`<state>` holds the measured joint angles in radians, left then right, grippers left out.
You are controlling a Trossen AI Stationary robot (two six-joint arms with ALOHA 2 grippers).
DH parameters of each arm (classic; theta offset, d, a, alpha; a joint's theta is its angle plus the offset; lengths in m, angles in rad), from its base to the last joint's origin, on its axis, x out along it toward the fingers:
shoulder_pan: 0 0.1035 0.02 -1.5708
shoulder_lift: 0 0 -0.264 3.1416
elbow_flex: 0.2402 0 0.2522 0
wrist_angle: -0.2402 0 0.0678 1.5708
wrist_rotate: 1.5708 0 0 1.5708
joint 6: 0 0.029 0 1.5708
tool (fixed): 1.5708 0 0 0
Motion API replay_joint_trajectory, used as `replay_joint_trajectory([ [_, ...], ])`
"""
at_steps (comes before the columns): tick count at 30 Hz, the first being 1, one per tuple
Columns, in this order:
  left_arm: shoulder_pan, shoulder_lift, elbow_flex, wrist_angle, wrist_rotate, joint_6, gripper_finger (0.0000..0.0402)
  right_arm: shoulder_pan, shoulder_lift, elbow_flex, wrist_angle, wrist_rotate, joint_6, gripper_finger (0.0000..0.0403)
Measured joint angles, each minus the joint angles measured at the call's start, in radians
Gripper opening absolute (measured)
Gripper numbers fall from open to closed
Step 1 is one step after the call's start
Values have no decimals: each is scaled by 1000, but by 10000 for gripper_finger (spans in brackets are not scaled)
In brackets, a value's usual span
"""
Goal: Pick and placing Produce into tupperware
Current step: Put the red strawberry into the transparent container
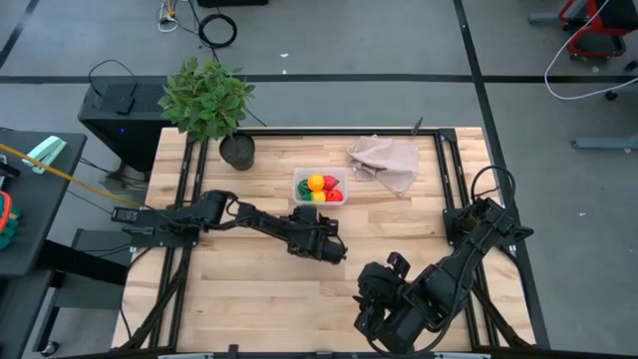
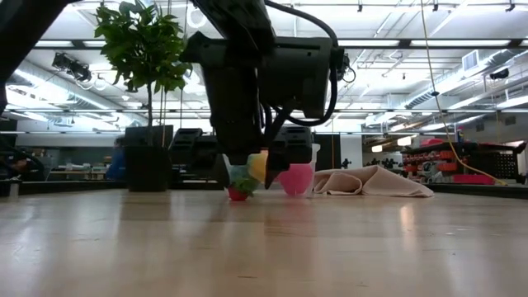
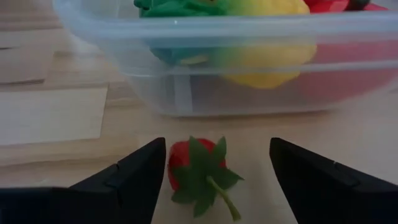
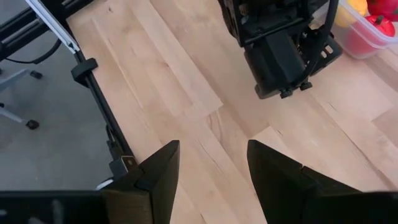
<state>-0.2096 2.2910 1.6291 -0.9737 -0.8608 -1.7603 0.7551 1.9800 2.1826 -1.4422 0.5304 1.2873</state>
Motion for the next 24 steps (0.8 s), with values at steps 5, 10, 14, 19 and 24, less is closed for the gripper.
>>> replay_joint_trajectory([
  [5,13,0,0,0,11,1,250,0,0,0,0,0,0,195],
  [10,17,0,0,0,17,3,197,0,0,0,0,0,0,195],
  [14,17,0,0,-1,17,3,156,0,0,0,0,0,-3,195],
  [19,9,0,0,-2,8,3,114,0,0,0,0,0,-6,195],
  [24,-5,0,0,-1,3,-7,102,0,0,0,0,0,-7,195],
])
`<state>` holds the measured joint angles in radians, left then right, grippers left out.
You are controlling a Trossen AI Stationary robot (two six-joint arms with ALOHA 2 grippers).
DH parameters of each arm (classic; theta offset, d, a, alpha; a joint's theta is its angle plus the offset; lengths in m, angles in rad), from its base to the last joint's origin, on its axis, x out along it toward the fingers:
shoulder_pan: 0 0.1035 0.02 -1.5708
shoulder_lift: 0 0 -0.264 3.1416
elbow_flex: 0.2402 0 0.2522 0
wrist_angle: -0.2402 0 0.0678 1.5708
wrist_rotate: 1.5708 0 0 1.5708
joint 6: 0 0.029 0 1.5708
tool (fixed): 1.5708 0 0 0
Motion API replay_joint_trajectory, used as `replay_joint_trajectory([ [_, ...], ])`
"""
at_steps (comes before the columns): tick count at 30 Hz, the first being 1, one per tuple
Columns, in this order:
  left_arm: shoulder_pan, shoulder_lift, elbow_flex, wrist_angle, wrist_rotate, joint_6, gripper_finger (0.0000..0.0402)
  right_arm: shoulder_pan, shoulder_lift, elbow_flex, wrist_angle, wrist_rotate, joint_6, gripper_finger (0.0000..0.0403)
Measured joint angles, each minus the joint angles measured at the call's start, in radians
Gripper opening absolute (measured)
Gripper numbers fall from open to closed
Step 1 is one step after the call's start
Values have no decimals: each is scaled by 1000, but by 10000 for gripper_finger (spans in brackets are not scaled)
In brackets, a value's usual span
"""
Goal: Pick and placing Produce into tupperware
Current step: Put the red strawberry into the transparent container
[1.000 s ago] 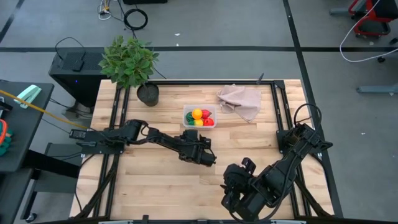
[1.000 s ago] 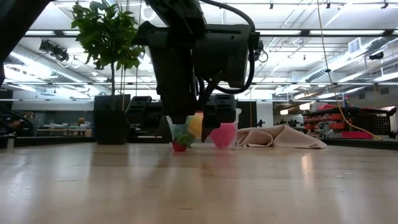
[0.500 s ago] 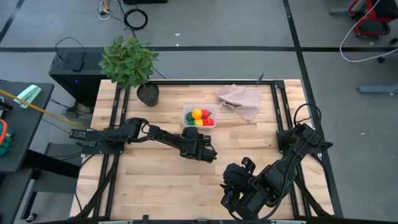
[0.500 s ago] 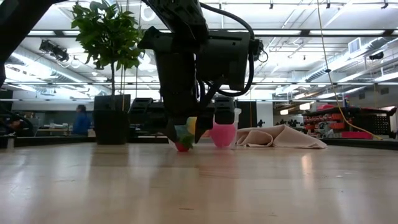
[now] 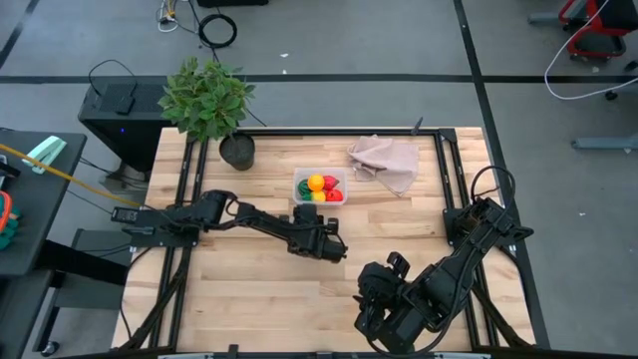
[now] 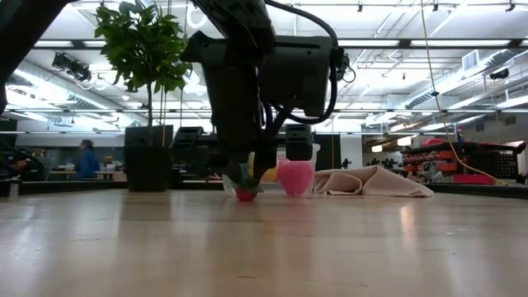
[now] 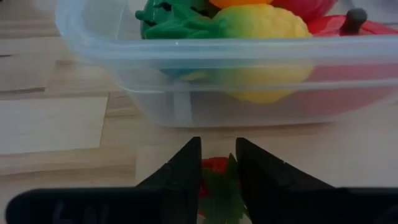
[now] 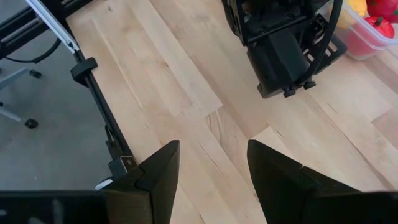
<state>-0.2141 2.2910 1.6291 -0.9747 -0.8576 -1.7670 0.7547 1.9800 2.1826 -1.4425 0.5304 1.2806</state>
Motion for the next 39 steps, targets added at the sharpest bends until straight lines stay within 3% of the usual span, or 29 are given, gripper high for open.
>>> replay_joint_trajectory([
  [9,-48,-1,1,0,1,-3,80,0,0,0,0,0,-1,195],
  [19,-113,-47,0,-3,-29,-1,6,0,0,0,0,0,-1,195],
  [34,-127,-161,2,-52,-91,152,15,0,0,0,-1,6,-1,195],
  [39,-117,-166,2,-68,67,220,52,0,0,0,-1,8,-1,195],
])
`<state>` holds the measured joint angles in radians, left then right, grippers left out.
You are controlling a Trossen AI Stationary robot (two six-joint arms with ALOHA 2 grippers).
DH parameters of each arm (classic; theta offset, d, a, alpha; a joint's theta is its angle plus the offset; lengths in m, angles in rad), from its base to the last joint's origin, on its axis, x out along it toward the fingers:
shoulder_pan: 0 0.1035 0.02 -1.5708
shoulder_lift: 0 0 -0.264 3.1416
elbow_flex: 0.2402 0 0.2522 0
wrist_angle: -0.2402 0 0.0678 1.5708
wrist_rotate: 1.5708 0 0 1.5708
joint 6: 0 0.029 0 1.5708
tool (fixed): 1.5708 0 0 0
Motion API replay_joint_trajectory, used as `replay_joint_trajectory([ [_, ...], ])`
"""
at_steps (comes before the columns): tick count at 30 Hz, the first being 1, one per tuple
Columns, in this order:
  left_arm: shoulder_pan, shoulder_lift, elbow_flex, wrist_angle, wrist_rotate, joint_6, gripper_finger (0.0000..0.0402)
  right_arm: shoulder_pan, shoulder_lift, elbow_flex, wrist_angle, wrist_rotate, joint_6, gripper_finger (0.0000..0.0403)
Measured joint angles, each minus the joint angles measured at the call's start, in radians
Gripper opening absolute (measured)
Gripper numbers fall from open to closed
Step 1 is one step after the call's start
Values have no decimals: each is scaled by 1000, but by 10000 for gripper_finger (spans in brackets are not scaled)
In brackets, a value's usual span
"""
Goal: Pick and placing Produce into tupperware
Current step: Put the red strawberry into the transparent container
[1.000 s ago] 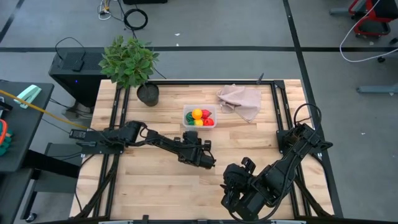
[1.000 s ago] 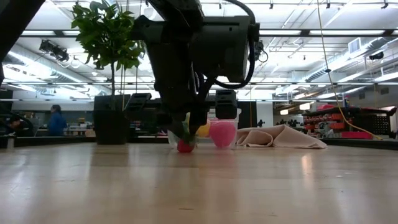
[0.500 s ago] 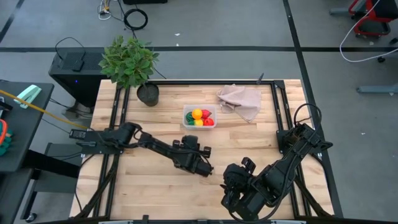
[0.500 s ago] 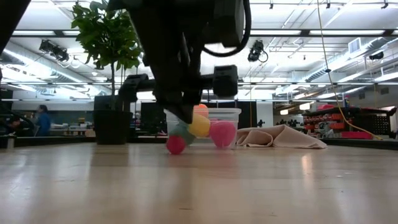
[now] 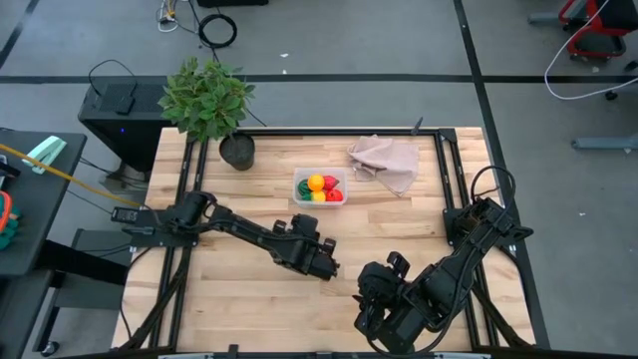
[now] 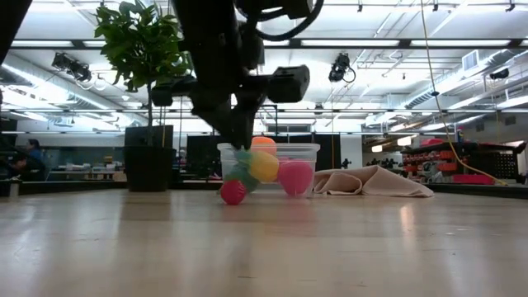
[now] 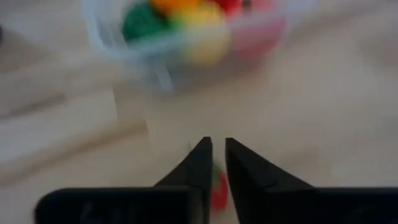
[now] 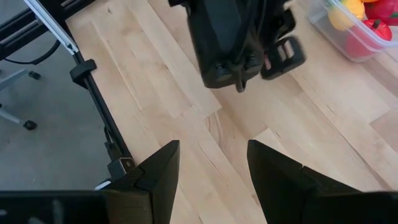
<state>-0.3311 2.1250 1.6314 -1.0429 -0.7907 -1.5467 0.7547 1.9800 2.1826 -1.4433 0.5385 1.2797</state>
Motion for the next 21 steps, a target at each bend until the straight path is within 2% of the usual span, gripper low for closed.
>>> replay_joint_trajectory([
  [4,23,0,0,21,169,114,115,0,0,0,0,3,0,195],
  [8,45,-14,0,14,212,197,194,0,0,0,0,3,-6,195],
  [15,99,-28,1,42,373,284,331,1,0,0,4,4,-8,195],
  [18,113,-19,1,43,410,287,374,1,0,0,8,4,-8,195],
  [21,122,-19,1,43,411,295,396,3,0,0,10,4,-8,195],
])
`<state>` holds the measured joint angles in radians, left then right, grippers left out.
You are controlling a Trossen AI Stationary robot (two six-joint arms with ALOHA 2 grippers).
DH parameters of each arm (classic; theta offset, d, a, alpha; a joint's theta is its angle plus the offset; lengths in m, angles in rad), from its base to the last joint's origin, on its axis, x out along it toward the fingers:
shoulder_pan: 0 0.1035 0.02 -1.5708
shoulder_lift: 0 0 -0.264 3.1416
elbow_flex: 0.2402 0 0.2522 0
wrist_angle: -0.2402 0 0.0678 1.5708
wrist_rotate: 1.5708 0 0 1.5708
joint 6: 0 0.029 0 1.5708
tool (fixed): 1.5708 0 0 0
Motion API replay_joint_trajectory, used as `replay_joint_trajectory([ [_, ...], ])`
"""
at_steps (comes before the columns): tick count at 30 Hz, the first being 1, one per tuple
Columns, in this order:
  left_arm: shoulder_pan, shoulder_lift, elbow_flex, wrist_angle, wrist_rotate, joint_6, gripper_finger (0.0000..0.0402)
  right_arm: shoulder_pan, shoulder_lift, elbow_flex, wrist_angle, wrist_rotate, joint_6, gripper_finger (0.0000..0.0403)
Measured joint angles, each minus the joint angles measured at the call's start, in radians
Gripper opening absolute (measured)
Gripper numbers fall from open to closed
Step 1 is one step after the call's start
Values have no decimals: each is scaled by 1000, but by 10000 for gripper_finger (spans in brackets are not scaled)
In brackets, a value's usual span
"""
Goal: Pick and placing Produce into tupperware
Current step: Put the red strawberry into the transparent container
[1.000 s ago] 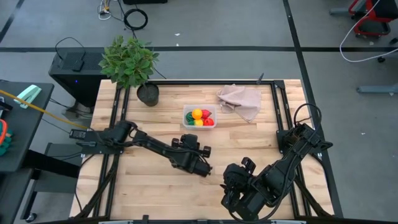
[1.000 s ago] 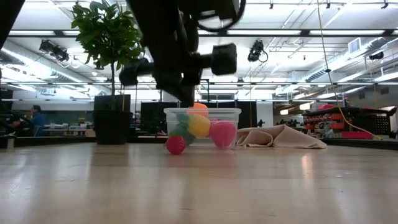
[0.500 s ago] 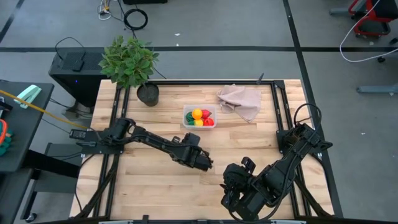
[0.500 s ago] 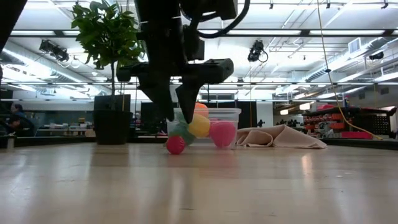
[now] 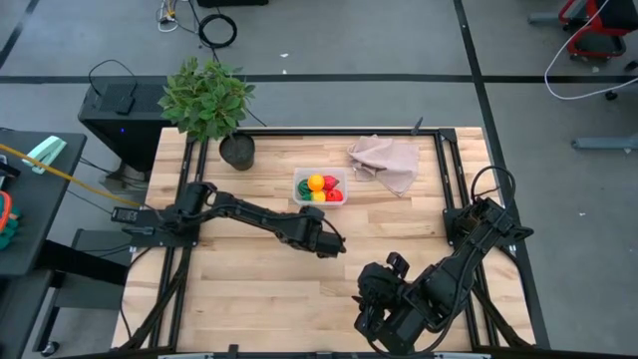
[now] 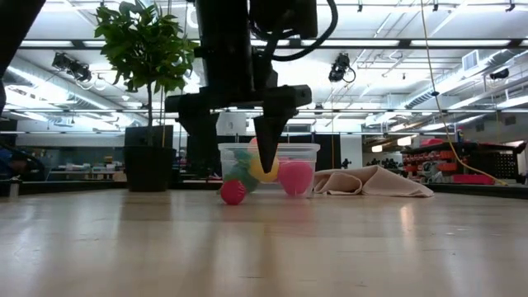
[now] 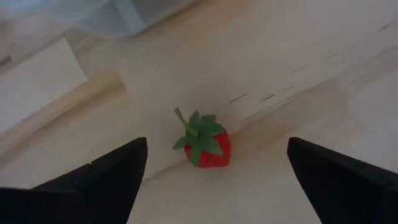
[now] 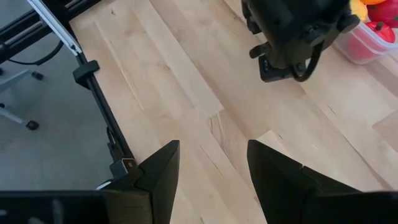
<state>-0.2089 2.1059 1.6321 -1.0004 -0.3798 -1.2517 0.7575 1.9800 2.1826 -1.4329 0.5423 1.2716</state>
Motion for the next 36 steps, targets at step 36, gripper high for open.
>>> replay_joint_trajectory([
  [36,117,6,-21,60,292,161,385,3,0,0,7,0,0,195],
])
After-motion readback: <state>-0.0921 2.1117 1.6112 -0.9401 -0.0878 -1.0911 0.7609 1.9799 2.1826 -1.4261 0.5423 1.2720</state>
